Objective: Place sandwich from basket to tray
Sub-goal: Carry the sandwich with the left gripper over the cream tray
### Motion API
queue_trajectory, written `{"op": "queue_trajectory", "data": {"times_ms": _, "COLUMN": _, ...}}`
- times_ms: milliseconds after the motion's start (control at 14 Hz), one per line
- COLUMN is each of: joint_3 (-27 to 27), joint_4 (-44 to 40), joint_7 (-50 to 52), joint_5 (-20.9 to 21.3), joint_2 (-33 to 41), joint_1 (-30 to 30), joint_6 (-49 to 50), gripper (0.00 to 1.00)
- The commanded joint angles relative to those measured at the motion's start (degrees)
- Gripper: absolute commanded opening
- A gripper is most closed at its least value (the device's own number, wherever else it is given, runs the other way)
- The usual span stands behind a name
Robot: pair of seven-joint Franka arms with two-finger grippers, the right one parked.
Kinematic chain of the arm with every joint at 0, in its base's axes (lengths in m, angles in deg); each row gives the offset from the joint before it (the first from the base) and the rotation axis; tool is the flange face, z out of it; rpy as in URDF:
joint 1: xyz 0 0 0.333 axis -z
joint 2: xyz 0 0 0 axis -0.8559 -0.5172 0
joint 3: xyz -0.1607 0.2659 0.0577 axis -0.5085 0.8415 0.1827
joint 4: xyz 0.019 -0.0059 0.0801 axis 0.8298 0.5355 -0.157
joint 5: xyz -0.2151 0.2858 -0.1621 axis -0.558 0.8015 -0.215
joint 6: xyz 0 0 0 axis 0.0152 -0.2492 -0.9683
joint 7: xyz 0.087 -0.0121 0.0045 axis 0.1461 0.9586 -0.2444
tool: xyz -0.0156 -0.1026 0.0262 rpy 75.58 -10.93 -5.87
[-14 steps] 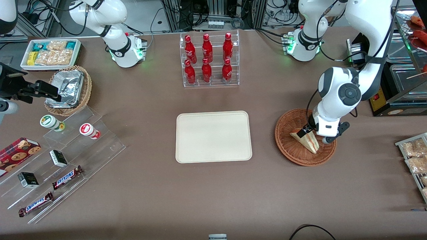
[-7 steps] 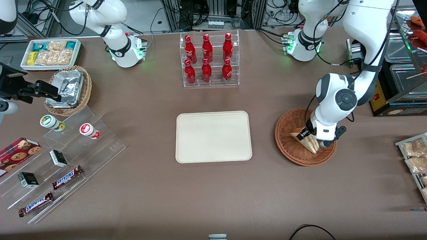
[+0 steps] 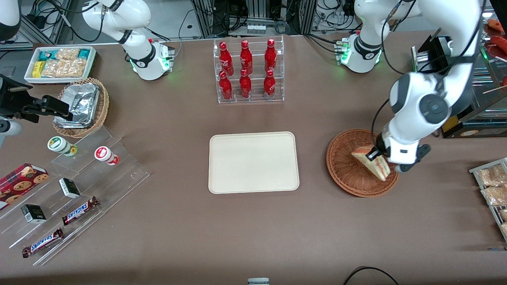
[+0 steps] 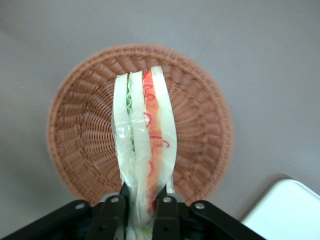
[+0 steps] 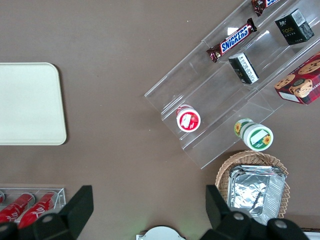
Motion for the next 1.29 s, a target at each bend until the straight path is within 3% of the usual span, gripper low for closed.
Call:
{"op": "queue_trajectory", "data": {"times_ms": 0, "joint_3": -1.74, "joint_4": -12.14, "joint_7": 0.32, "joint_5": 1.06, "joint_2": -0.76, "joint_1": 2.33, "joint_6": 10.6, "gripper": 0.0}}
{"op": "queue_trajectory", "data": {"times_ms": 214, "joint_3": -2.37, "joint_4": -18.76, "joint_7": 0.23, "joint_5": 0.89, "joint_2": -3.22, "joint_1": 9.35, "joint_6": 12.92, "gripper": 0.0}}
{"op": "queue_trajectory", "data": {"times_ms": 643, "joint_3": -3.07, "joint_4": -28.53, "joint_7": 1.11, "joint_5": 0.62, "joint_2": -14.81, "joint_1": 24.3, "joint_6": 12.22, "gripper": 0.0}}
{"op": "queue_trajectory", "data": {"times_ms": 929, "joint_3": -2.9, "joint_4": -30.55, "joint_7": 1.02, "joint_5": 1.24, "joint_2": -23.77, "joint_1": 32.03, "joint_6": 3.54, "gripper": 0.0}}
{"op": "queue_trajectory", "data": {"times_ms": 1214, "joint_3": -2.99, "joint_4": -31.08, "joint_7": 1.37, "joint_5": 7.56, "joint_2": -28.96, "joint_1": 36.18, "joint_6": 0.1, "gripper": 0.0}}
